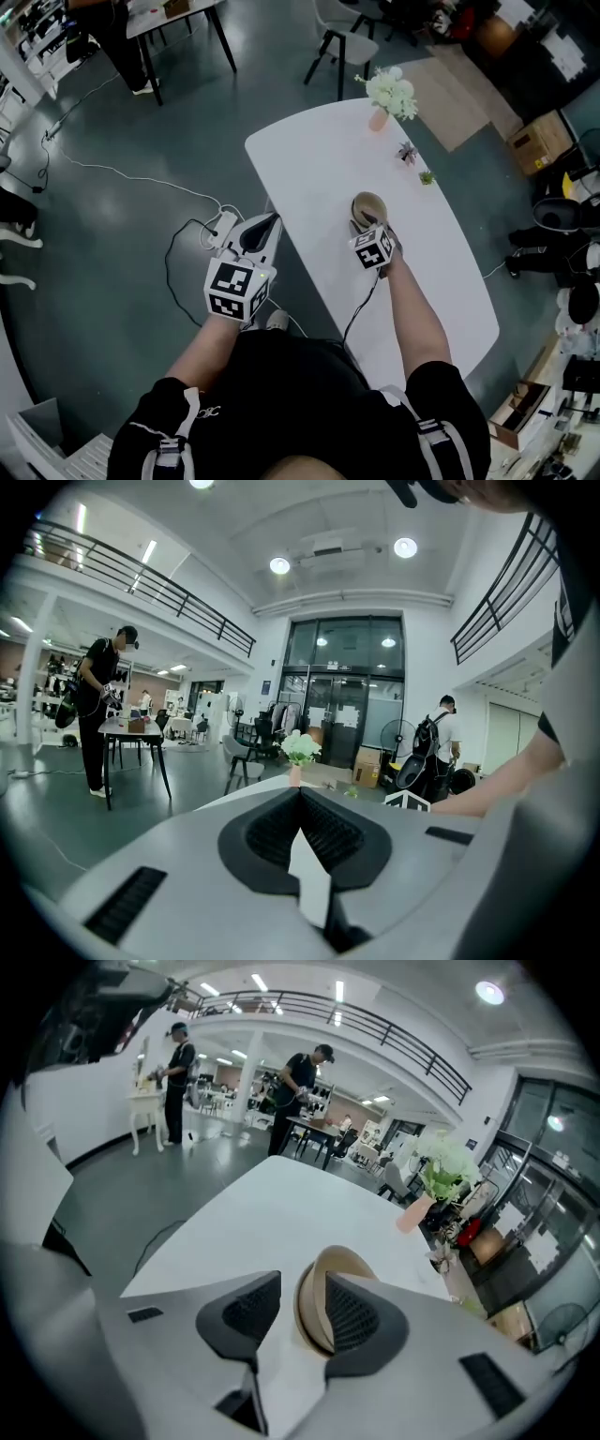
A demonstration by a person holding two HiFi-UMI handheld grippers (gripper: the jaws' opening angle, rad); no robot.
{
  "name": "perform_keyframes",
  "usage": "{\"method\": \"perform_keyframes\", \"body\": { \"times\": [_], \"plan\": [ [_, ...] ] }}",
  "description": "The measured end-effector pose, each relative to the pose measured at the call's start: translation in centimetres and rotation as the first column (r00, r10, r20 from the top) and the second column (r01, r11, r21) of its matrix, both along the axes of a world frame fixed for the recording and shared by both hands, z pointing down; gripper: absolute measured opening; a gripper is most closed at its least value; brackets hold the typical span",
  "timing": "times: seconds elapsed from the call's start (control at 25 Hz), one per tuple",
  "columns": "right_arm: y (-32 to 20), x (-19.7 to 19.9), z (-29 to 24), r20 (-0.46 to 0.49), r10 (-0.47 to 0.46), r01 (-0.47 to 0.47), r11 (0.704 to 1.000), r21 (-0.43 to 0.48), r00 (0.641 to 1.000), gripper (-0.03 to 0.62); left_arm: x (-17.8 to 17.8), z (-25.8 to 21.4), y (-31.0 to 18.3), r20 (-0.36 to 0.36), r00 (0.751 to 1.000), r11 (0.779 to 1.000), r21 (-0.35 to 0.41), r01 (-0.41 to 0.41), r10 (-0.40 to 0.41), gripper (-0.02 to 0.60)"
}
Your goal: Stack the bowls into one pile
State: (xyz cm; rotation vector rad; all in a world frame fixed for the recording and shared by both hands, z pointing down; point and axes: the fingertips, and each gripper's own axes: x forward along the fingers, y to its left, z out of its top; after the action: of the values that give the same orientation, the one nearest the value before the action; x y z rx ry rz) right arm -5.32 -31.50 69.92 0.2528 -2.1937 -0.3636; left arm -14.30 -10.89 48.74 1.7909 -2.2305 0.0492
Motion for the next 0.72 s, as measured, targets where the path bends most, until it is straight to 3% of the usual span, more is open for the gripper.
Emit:
{"method": "perform_keyframes", "body": {
  "times": [0.12,0.24,0.36,0.48,0.6,0.72],
  "plan": [
    [0.6,0.1,-2.5,0.113,0.070,-0.065,0.997,-0.051,0.991,0.175,0.1,-0.3,-1.0,-0.002,1.000,1.000,0.008,-0.026,0.026,0.012],
    [1.0,0.8,-7.2,0.295,0.161,-0.144,0.987,-0.078,0.942,0.165,1.0,-1.0,-2.3,0.005,0.998,0.998,0.023,-0.063,0.063,0.012],
    [1.7,2.6,-14.1,0.491,0.242,-0.222,0.970,-0.099,0.837,0.130,2.8,-2.4,-3.4,0.015,0.994,0.993,0.036,-0.112,0.111,0.012],
    [2.1,6.0,-20.8,0.642,0.293,-0.301,0.948,-0.100,0.709,0.066,5.4,-3.6,-4.8,0.028,0.986,0.985,0.048,-0.168,0.167,0.012],
    [2.4,10.7,-25.9,0.747,0.324,-0.375,0.921,-0.108,0.580,0.015,8.7,-4.7,-6.3,0.052,0.972,0.970,0.064,-0.234,0.231,0.012],
    [3.6,15.5,-29.8,0.807,0.323,-0.418,0.902,-0.105,0.495,0.015,12.6,-6.2,-7.3,0.083,0.953,0.951,0.077,-0.299,0.293,0.012]
  ]
}}
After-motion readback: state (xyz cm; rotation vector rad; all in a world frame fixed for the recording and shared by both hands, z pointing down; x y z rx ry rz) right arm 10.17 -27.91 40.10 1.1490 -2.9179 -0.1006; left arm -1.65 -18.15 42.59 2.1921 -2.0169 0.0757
